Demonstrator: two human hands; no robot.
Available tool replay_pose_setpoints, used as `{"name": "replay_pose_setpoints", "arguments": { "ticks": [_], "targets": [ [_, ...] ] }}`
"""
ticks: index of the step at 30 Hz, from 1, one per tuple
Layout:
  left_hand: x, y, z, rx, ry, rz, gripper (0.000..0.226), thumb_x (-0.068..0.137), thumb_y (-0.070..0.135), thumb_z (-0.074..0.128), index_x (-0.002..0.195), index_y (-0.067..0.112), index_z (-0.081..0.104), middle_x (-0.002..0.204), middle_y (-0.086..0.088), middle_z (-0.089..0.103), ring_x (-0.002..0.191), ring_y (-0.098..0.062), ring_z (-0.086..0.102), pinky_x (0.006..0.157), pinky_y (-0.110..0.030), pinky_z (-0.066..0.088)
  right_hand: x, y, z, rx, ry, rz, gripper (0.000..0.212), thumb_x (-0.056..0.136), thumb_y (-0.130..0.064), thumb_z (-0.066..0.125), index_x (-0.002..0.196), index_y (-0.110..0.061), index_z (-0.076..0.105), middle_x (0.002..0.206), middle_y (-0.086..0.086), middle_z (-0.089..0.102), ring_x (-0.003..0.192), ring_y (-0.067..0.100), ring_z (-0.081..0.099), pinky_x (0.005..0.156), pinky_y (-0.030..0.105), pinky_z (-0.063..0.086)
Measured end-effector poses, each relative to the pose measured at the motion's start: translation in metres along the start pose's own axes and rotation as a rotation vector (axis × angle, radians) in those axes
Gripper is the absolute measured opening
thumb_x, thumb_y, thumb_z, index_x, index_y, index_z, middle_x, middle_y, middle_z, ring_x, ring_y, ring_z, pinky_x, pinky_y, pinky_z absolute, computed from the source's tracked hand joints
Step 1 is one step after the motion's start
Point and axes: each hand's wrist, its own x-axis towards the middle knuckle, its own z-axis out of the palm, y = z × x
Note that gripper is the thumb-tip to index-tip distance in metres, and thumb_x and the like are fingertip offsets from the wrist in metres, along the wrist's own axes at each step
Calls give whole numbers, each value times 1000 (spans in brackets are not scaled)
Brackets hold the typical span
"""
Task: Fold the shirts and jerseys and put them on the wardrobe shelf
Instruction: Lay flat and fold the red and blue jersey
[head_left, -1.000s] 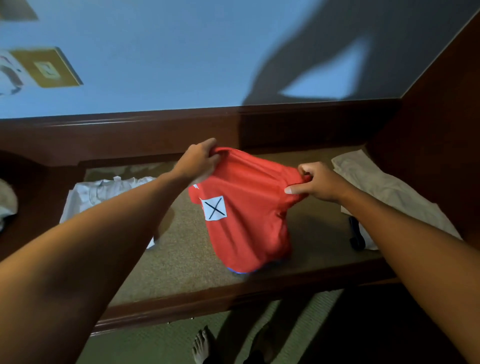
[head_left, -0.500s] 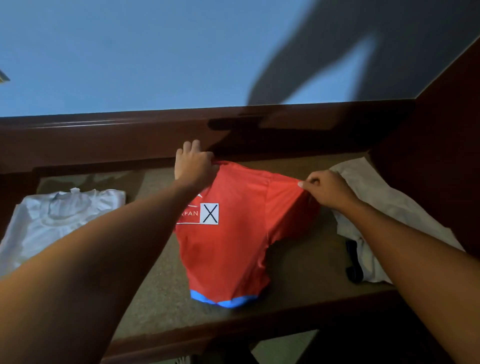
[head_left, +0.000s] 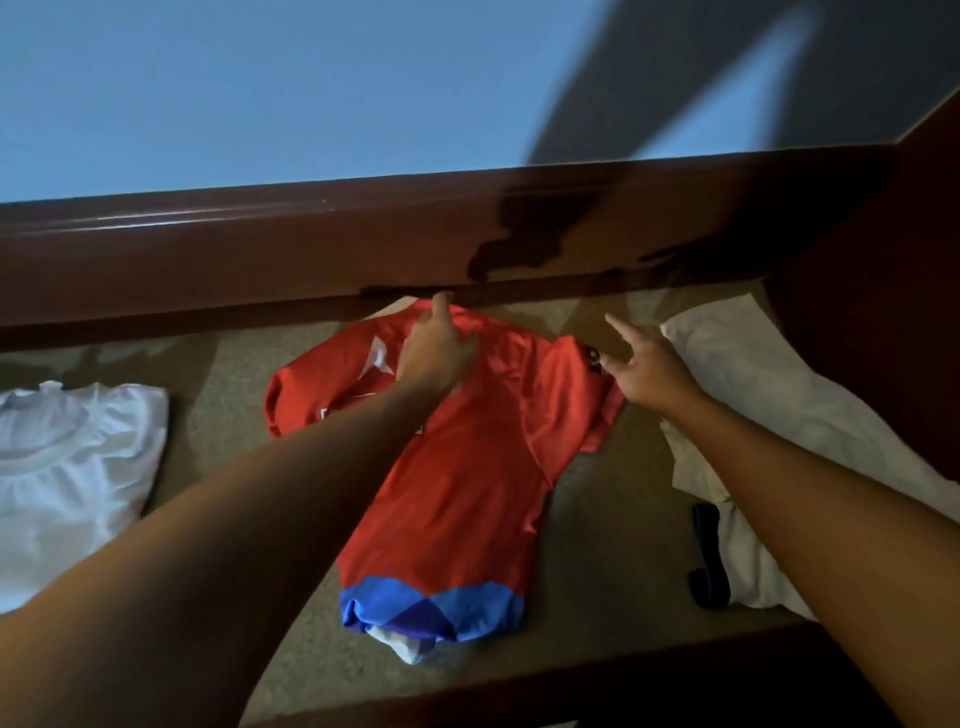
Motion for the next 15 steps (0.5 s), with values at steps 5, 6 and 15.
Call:
{"name": "replay_pose_setpoints", "arguments": {
  "ticks": [5, 6, 15],
  "targets": [
    [-25, -6, 57, 342, -243, 362, 58, 97, 41, 54, 150, 21, 41, 159, -8, 34, 147, -30, 29, 116, -43, 31, -8, 21, 16, -272, -45, 150, 62, 92, -40, 68, 145, -15, 50, 145, 15, 49, 133, 36, 48, 107, 44, 44],
    [-27, -9, 68, 421, -283, 392, 63, 98, 48, 50, 154, 25, 33, 165, -6, 21, 152, -29, 16, 120, -44, 22, -9, 21, 17, -292, -28, 137, 57, 91, -41, 69, 139, -14, 56, 140, 15, 52, 128, 36, 51, 103, 44, 46],
    [-19, -48, 89, 665, -340, 300, 72, 98, 70, 18, 156, 42, -12, 163, -2, -30, 148, -37, -30, 118, -63, -11, 16, 21, -12, 90, 37, 217, 28, 67, -19, 91, 87, -19, 71, 96, 7, 73, 89, 20, 66, 75, 28, 46]
  ]
}}
